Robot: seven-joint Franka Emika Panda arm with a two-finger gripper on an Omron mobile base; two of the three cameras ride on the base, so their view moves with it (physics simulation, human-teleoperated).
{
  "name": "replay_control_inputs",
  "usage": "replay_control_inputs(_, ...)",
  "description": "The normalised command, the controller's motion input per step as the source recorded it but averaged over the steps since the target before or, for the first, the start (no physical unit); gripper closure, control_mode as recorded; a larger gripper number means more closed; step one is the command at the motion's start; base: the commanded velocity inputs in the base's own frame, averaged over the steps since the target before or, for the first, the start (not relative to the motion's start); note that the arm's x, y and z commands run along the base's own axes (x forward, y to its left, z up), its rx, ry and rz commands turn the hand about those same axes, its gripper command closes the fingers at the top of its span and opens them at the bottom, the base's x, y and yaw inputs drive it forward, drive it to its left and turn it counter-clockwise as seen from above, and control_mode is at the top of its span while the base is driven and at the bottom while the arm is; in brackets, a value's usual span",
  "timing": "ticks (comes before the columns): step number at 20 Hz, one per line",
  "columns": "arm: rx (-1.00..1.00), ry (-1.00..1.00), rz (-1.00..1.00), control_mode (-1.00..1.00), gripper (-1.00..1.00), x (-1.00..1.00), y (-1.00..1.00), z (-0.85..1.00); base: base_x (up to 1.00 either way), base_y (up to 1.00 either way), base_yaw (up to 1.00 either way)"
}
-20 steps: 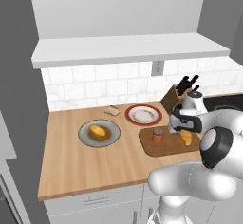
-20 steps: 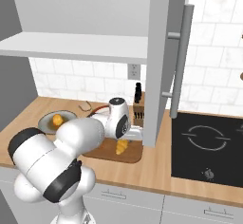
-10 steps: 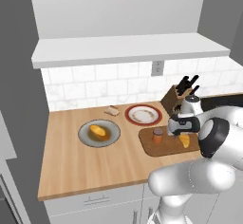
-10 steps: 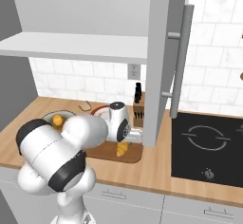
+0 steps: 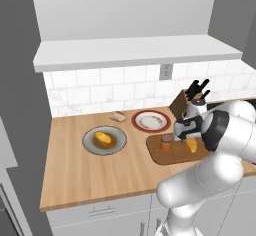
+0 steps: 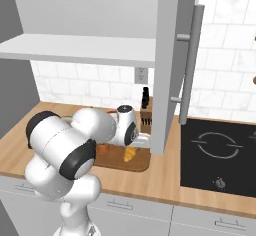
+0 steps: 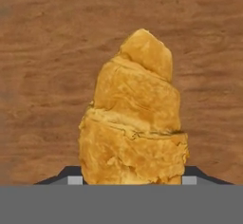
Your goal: From the different types of pastries on the counter, select a croissant and place it on the cutting board. Then retrieve a jar of jam from the cabinet and place it alongside the croissant on the cutting board.
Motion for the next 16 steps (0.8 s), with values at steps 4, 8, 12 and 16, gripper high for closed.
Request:
replay_control_inputs(4,0.01,0.04,0.0,-1.0,1.0,0.18,0.0,-0.22,0.0,0.0,0.0)
replay_control_inputs(8,0.02,0.06,0.0,-1.0,1.0,0.19,0.0,-0.35,0.0,0.0,0.0)
replay_control_inputs(12,0.04,0.03,0.0,-1.0,-1.0,0.07,0.0,-0.06,0.0,0.0,0.0)
replay_control_inputs(16,0.01,0.0,0.0,-1.0,-1.0,0.0,0.0,0.23,0.0,0.0,0.0)
